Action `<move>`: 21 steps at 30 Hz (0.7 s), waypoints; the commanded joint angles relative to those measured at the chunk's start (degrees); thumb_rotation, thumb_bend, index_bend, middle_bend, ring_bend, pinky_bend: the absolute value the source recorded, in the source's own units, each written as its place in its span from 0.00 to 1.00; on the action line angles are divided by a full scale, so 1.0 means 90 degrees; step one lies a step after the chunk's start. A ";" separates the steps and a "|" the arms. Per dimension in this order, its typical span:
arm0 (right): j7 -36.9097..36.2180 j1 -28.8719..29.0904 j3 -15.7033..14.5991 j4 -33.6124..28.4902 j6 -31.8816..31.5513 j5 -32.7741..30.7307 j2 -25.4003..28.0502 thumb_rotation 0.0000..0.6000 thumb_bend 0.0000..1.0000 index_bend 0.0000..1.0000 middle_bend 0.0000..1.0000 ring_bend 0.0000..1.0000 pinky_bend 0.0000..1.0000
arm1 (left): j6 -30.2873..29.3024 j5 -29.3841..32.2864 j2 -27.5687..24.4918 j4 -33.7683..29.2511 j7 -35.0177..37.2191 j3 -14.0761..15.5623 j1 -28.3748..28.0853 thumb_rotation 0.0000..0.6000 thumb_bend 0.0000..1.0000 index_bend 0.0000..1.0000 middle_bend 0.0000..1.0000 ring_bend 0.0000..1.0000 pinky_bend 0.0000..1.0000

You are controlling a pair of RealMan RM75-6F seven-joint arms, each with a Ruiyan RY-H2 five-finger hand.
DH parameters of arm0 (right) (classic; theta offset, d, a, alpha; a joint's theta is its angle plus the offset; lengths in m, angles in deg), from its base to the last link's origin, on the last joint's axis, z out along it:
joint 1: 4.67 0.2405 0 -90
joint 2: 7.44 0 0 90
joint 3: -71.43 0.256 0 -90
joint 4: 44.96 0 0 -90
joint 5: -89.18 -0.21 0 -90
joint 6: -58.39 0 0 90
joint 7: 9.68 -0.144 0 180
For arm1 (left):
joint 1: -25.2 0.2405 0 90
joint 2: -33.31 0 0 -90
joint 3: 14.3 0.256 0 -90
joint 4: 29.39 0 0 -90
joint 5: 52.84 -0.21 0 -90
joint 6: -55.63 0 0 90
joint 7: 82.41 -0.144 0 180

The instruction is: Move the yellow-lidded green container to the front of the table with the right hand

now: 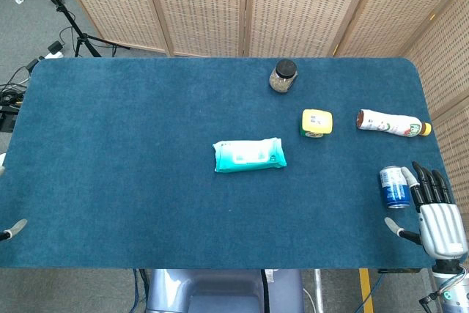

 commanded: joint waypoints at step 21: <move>-0.0424 0.2340 0.1134 0.1148 0.2838 -0.0753 -0.0074 1.00 0.00 0.00 0.00 0.00 0.00 | 0.0494 0.0480 0.0057 -0.0058 -0.0231 -0.0184 -0.0199 1.00 0.00 0.00 0.00 0.00 0.00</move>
